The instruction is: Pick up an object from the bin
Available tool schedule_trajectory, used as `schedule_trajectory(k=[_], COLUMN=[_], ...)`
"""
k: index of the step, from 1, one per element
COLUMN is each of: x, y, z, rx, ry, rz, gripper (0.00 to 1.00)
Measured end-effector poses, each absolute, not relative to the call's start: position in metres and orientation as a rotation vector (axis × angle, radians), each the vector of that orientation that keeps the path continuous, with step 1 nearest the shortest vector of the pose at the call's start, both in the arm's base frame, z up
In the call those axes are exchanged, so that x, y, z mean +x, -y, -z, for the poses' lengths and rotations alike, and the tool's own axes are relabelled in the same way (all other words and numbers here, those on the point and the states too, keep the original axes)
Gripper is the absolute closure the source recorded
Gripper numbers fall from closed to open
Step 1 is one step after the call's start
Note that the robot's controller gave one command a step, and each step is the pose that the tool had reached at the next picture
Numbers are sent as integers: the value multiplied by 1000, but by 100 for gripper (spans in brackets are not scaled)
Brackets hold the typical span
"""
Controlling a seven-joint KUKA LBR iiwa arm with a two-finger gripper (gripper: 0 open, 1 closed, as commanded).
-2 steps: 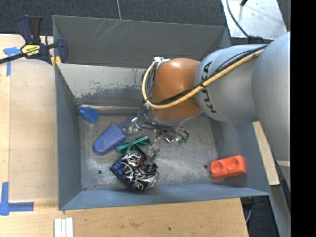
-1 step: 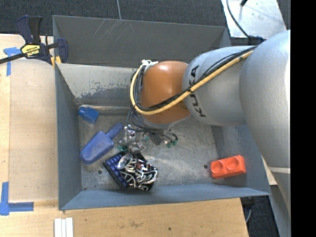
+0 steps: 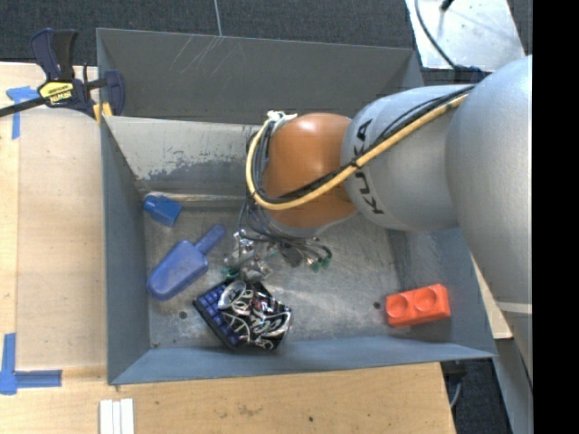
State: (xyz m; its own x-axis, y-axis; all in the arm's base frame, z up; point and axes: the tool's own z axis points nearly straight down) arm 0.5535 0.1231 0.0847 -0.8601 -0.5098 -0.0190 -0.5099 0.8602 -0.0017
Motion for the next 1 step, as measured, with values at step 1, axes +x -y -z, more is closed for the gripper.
schedule_trajectory(k=[1], x=[580], y=[-108], z=[-214], rx=[-758], ry=[-3044], rz=[0], gripper=[100])
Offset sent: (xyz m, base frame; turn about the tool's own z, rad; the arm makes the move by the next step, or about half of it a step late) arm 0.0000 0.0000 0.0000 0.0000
